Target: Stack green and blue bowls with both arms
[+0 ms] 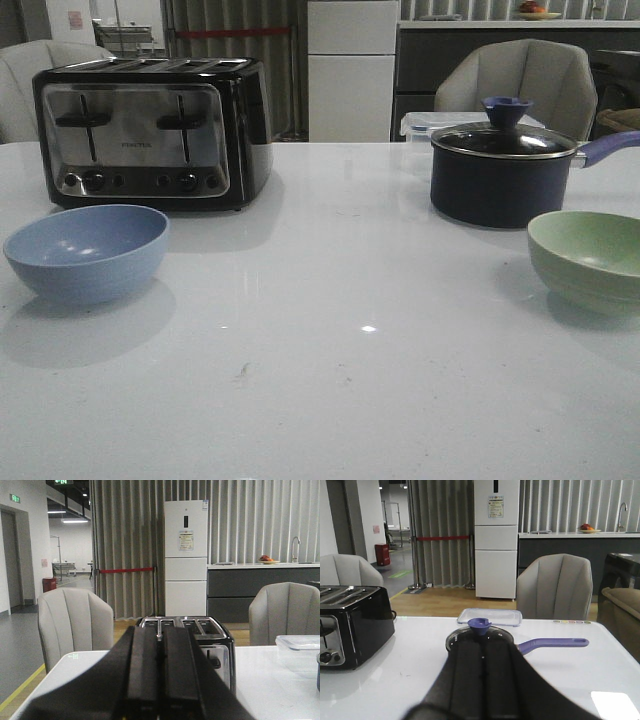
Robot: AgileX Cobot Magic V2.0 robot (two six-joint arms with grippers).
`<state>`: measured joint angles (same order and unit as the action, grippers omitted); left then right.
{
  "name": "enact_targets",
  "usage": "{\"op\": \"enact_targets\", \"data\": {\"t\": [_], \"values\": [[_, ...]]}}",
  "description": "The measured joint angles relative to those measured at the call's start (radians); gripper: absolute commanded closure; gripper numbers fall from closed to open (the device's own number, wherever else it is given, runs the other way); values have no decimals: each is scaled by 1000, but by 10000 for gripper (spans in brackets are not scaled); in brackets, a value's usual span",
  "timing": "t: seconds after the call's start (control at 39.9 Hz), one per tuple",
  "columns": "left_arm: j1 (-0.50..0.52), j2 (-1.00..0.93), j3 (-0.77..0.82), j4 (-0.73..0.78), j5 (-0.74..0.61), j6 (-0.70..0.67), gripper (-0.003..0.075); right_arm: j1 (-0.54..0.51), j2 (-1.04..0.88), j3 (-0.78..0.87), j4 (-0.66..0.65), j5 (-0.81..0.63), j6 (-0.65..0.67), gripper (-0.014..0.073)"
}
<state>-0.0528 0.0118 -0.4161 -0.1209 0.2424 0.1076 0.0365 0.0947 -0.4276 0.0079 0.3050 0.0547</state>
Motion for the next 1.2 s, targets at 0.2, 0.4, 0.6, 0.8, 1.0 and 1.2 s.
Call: {"op": "enact_targets", "data": {"t": [0.2, 0.4, 0.6, 0.8, 1.0, 1.2], "values": [[0, 154, -146, 0, 206, 0, 622, 0, 211, -162, -8, 211, 0, 536], [0, 339, -163, 0, 391, 0, 622, 0, 405, -180, -21, 376, 0, 536], [0, 465, -163, 2, 445, 0, 622, 0, 554, -180, -21, 472, 0, 536], [0, 529, -163, 2, 447, 0, 617, 0, 656, -180, -21, 488, 0, 530], [0, 551, -163, 2, 447, 0, 308, 0, 712, -180, -21, 488, 0, 161], [0, 551, -163, 2, 447, 0, 172, 0, 758, -181, -21, 449, 6, -17]]}}
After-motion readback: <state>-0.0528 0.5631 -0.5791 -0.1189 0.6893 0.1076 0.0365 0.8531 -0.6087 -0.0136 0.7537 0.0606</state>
